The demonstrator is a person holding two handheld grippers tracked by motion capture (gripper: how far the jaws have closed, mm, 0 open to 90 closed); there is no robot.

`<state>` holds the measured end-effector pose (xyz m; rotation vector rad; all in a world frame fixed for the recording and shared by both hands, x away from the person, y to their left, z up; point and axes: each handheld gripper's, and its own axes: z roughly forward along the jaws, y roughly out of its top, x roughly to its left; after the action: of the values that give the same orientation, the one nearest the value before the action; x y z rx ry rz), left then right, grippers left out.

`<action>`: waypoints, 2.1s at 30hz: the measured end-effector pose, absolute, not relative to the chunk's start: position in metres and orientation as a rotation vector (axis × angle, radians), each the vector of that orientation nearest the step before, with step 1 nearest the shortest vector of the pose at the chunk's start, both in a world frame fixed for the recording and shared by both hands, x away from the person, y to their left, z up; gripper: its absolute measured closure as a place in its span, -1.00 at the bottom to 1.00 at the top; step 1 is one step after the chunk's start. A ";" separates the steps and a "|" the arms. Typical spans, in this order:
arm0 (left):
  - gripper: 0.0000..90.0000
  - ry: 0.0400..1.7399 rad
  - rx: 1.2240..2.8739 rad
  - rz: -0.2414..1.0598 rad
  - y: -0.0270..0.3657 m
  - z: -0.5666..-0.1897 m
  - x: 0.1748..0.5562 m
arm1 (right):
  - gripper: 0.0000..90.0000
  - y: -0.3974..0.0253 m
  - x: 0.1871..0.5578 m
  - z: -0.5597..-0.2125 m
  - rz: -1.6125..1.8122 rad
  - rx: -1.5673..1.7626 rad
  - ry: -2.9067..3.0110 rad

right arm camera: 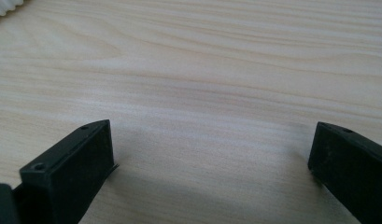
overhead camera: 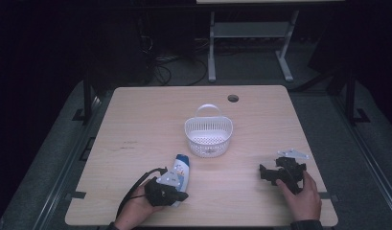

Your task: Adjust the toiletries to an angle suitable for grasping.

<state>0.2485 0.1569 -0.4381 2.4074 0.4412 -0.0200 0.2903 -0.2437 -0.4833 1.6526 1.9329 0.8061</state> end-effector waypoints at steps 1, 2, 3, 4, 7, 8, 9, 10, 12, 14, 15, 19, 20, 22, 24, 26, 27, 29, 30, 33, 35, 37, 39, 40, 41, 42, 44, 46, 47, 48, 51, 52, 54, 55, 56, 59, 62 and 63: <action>1.00 0.450 2.408 -0.015 0.159 -0.438 0.248 | -1.00 -0.244 0.290 -0.483 0.806 1.653 1.933; 1.00 0.451 2.409 -0.015 0.161 -0.438 0.248 | -1.00 -0.244 0.290 -0.483 0.806 1.652 1.933; 1.00 0.451 2.409 -0.015 0.161 -0.438 0.248 | -1.00 -0.244 0.290 -0.483 0.806 1.652 1.933; 1.00 0.463 2.410 -0.009 0.165 -0.437 0.248 | -1.00 -0.244 0.290 -0.483 0.806 1.653 1.933; 1.00 0.475 2.406 -0.006 0.168 -0.438 0.248 | -1.00 -0.244 0.290 -0.483 0.806 1.652 1.933; 1.00 0.477 2.409 0.000 0.171 -0.438 0.248 | -1.00 -0.244 0.290 -0.483 0.806 1.652 1.933; 1.00 0.482 2.410 0.003 0.173 -0.437 0.248 | -1.00 -0.244 0.290 -0.483 0.806 1.652 1.933; 1.00 0.500 2.405 0.006 0.176 -0.437 0.247 | -1.00 -0.244 0.290 -0.483 0.806 1.653 1.933; 1.00 0.499 2.404 0.013 0.178 -0.438 0.248 | -1.00 -0.244 0.290 -0.483 0.806 1.653 1.933; 1.00 0.510 2.406 0.018 0.183 -0.437 0.248 | -1.00 -0.244 0.290 -0.483 0.806 1.652 1.933; 1.00 0.519 2.400 0.024 0.184 -0.437 0.248 | -1.00 -0.244 0.290 -0.483 0.807 1.652 1.933; 1.00 0.544 2.397 0.044 0.194 -0.437 0.248 | -1.00 -0.244 0.290 -0.483 0.808 1.654 1.932; 1.00 0.553 2.398 0.048 0.197 -0.437 0.248 | -1.00 -0.244 0.290 -0.483 0.808 1.654 1.932; 1.00 0.559 2.403 0.052 0.201 -0.436 0.249 | -1.00 -0.244 0.290 -0.483 0.808 1.654 1.932; 1.00 0.569 2.402 0.058 0.205 -0.436 0.249 | -1.00 -0.244 0.290 -0.483 0.808 1.654 1.932; 1.00 0.591 2.390 0.062 0.209 -0.436 0.249 | -1.00 -0.243 0.290 -0.483 0.808 1.656 1.931; 1.00 0.591 2.390 0.062 0.209 -0.436 0.249 | -1.00 -0.243 0.290 -0.483 0.808 1.656 1.931; 1.00 0.604 2.399 0.077 0.214 -0.436 0.250 | -1.00 -0.243 0.290 -0.483 0.808 1.657 1.930; 1.00 0.610 2.401 0.082 0.216 -0.436 0.250 | -1.00 -0.243 0.290 -0.483 0.808 1.657 1.930; 1.00 0.626 2.405 0.091 0.221 -0.437 0.251 | -1.00 -0.243 0.290 -0.483 0.807 1.658 1.929; 1.00 0.640 2.401 0.103 0.224 -0.437 0.252 | -1.00 -0.243 0.290 -0.483 0.807 1.658 1.929; 1.00 0.645 2.402 0.104 0.226 -0.437 0.253 | -1.00 -0.243 0.290 -0.483 0.807 1.658 1.929; 1.00 0.663 2.393 0.110 0.228 -0.437 0.254 | -1.00 -0.243 0.290 -0.483 0.807 1.658 1.929; 1.00 0.663 2.393 0.110 0.228 -0.437 0.254 | -1.00 -0.243 0.290 -0.483 0.807 1.658 1.929; 1.00 0.671 2.394 0.111 0.230 -0.437 0.255 | -1.00 -0.243 0.290 -0.483 0.807 1.658 1.929; 1.00 0.673 2.392 0.113 0.232 -0.437 0.256 | -1.00 -0.243 0.290 -0.483 0.807 1.658 1.929; 1.00 0.678 2.390 0.119 0.233 -0.438 0.256 | -1.00 -0.243 0.290 -0.483 0.807 1.659 1.929; 1.00 0.687 2.390 0.123 0.235 -0.438 0.257 | -1.00 -0.243 0.290 -0.483 0.807 1.659 1.929; 1.00 0.693 2.392 0.131 0.238 -0.437 0.258 | -1.00 -0.243 0.290 -0.483 0.807 1.659 1.929; 1.00 0.693 2.392 0.131 0.238 -0.437 0.258 | -1.00 -0.243 0.290 -0.483 0.807 1.659 1.929; 1.00 0.701 2.383 0.132 0.242 -0.438 0.260 | -1.00 -0.243 0.290 -0.483 0.807 1.656 1.929; 1.00 0.699 2.377 0.126 0.242 -0.437 0.261 | -1.00 -0.243 0.290 -0.483 0.806 1.655 1.930; 1.00 0.695 2.374 0.127 0.243 -0.437 0.261 | -1.00 -0.243 0.290 -0.483 0.806 1.655 1.931; 1.00 0.696 2.366 0.125 0.243 -0.436 0.261 | -1.00 -0.243 0.290 -0.483 0.807 1.654 1.931; 1.00 0.696 2.366 0.125 0.243 -0.436 0.261 | -1.00 -0.243 0.290 -0.483 0.806 1.653 1.931; 1.00 0.691 2.350 0.118 0.245 -0.433 0.261 | -1.00 -0.243 0.290 -0.483 0.806 1.654 1.931; 0.99 0.688 2.324 0.109 0.245 -0.432 0.261 | -1.00 -0.243 0.290 -0.483 0.806 1.654 1.931; 0.94 0.688 2.324 0.109 0.245 -0.432 0.261 | -1.00 -0.243 0.290 -0.483 0.806 1.654 1.931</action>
<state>0.2605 0.2448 -0.4322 2.3236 0.6882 0.1091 0.2895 -0.2432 -0.4833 1.6535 1.9312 0.8061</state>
